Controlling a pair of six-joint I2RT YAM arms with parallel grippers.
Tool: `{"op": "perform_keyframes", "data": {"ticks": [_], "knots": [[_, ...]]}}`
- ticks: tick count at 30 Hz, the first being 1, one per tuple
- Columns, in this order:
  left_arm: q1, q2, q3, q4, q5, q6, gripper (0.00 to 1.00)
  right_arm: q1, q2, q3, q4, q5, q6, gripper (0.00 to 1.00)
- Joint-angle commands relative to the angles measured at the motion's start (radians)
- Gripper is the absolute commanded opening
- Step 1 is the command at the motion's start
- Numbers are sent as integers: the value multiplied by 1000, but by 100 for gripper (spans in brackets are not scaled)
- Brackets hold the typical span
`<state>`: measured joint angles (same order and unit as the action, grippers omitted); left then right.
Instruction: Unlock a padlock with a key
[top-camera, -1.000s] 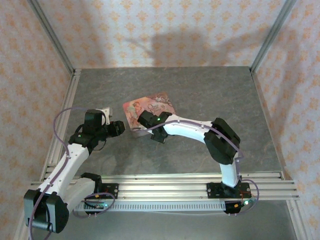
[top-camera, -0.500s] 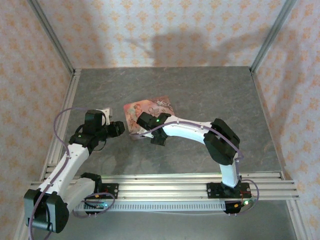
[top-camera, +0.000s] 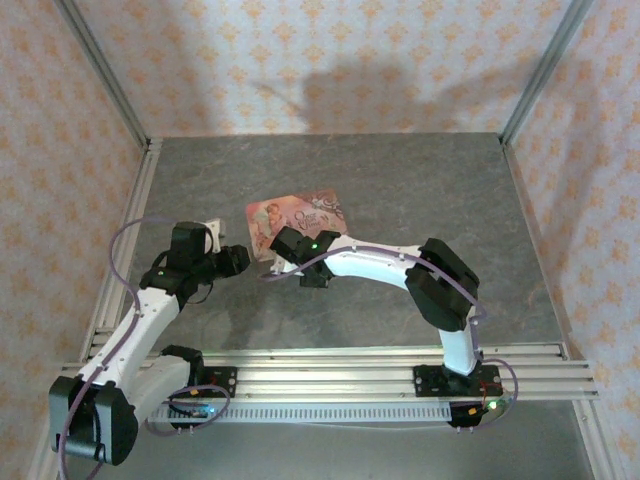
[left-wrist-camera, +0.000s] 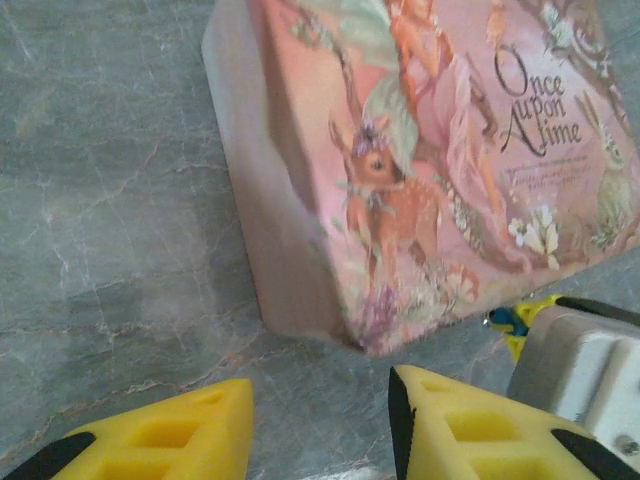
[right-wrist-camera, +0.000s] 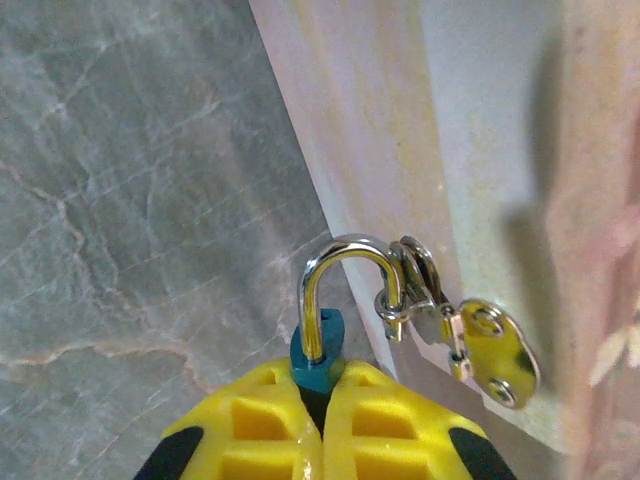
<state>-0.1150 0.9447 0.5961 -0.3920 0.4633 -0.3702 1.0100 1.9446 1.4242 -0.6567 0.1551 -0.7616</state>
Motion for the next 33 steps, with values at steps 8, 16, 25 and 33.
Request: {"op": "perform_keyframes", "data": {"ticks": [8,16,25,33], "knots": [[9,5,-16,-27,-83,-33,41,24,-20,-33,136,84,-95,0],[15,-1,-25,-29,-100,-50,41,34,19,-33,254,197,-16,0],[17,6,-21,-28,-100,-45,41,50,-4,-73,286,96,-1,0],[18,0,-26,-28,-100,-48,41,49,7,-68,316,57,20,0]]}}
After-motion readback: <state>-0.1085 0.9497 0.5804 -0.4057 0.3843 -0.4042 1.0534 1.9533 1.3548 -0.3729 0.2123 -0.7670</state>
